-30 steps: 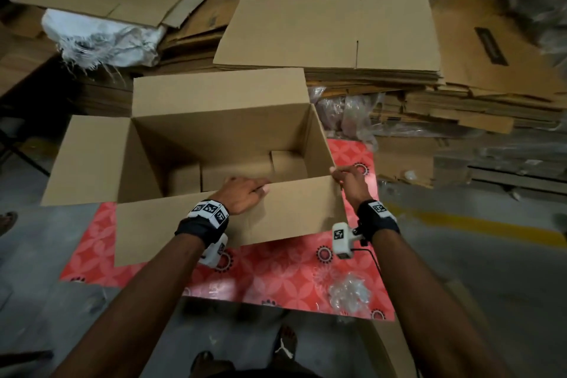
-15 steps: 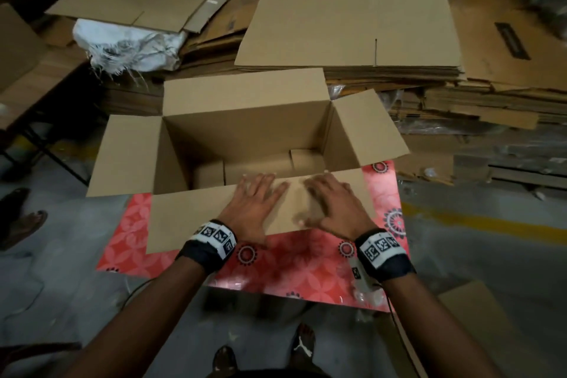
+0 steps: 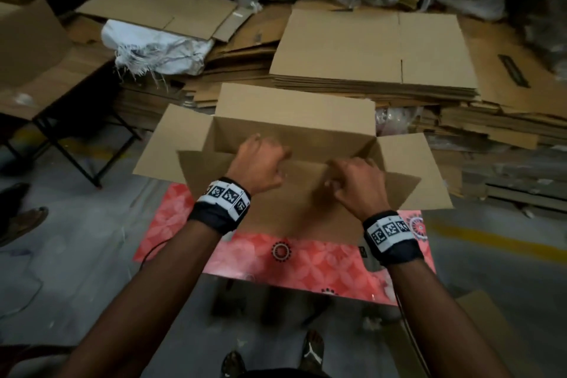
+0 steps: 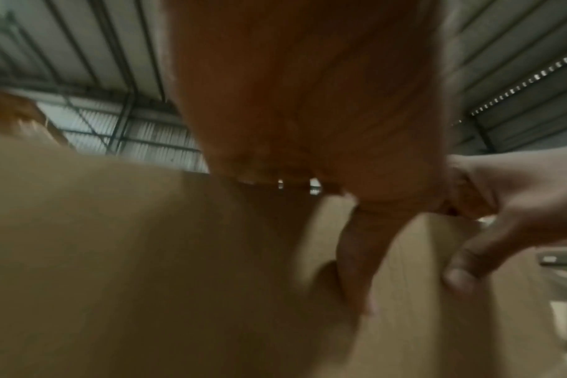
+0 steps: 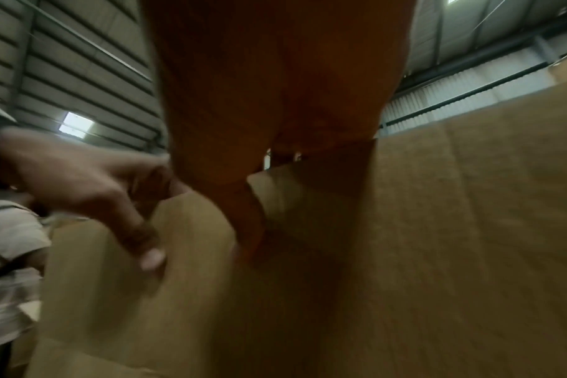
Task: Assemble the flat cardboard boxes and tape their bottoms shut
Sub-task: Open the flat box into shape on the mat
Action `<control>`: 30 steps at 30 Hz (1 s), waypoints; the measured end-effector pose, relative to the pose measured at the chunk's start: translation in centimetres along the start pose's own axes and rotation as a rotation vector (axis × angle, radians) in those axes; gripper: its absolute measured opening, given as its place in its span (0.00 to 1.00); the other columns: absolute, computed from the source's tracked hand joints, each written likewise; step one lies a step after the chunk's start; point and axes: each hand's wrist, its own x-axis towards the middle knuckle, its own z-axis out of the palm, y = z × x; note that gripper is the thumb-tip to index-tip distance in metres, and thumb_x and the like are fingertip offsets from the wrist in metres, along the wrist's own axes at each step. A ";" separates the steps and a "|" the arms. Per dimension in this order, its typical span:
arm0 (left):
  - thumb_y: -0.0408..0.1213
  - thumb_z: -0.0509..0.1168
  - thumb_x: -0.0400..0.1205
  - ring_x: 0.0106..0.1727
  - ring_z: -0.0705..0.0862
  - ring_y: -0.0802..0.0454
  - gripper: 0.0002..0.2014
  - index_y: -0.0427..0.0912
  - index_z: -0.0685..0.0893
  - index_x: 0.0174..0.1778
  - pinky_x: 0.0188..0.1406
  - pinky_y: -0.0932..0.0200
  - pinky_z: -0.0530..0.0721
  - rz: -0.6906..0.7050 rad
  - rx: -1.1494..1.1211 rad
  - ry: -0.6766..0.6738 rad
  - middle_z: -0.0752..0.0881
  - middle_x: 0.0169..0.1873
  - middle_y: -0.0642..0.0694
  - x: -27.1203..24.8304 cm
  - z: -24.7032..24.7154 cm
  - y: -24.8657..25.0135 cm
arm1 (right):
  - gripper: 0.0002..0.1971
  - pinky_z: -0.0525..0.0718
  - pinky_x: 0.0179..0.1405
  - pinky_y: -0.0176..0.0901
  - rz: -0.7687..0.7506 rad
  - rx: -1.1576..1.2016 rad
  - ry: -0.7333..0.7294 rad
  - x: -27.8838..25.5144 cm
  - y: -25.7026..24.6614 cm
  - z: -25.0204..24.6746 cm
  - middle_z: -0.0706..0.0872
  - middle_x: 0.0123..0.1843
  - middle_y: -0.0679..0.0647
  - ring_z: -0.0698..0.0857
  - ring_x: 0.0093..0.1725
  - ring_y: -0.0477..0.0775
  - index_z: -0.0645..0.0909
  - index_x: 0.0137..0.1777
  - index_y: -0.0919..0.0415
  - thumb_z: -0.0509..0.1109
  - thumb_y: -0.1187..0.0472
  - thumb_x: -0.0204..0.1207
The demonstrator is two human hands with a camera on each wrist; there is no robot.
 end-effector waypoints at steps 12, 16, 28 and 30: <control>0.42 0.81 0.73 0.82 0.60 0.35 0.53 0.40 0.56 0.88 0.82 0.34 0.67 -0.836 -0.791 0.664 0.57 0.82 0.30 -10.2 13.6 -2.9 | 0.48 0.69 0.80 0.66 0.958 0.757 0.578 -7.3 -0.5 10.9 0.60 0.81 0.67 0.61 0.81 0.66 0.66 0.81 0.61 0.87 0.48 0.67; 0.33 0.83 0.72 0.84 0.61 0.34 0.57 0.34 0.50 0.89 0.85 0.41 0.63 -1.000 -1.072 0.573 0.57 0.84 0.28 -11.3 17.0 -2.6 | 0.52 0.73 0.77 0.68 0.957 0.932 0.567 -8.8 0.8 15.0 0.61 0.81 0.63 0.66 0.79 0.66 0.55 0.81 0.42 0.85 0.39 0.63; 0.49 0.85 0.62 0.78 0.74 0.35 0.60 0.47 0.57 0.87 0.78 0.32 0.74 -1.151 -1.154 0.354 0.74 0.79 0.39 -10.4 23.7 -5.8 | 0.57 0.77 0.73 0.66 1.084 0.979 0.348 -8.7 6.1 19.9 0.71 0.80 0.64 0.75 0.76 0.71 0.62 0.85 0.54 0.85 0.44 0.57; 0.33 0.84 0.68 0.68 0.82 0.41 0.46 0.42 0.65 0.79 0.71 0.42 0.80 -1.118 -1.203 0.349 0.82 0.69 0.42 -10.3 22.2 -5.5 | 0.58 0.78 0.72 0.63 1.070 1.012 0.329 -8.5 6.7 20.2 0.77 0.77 0.64 0.79 0.73 0.69 0.66 0.82 0.57 0.82 0.35 0.51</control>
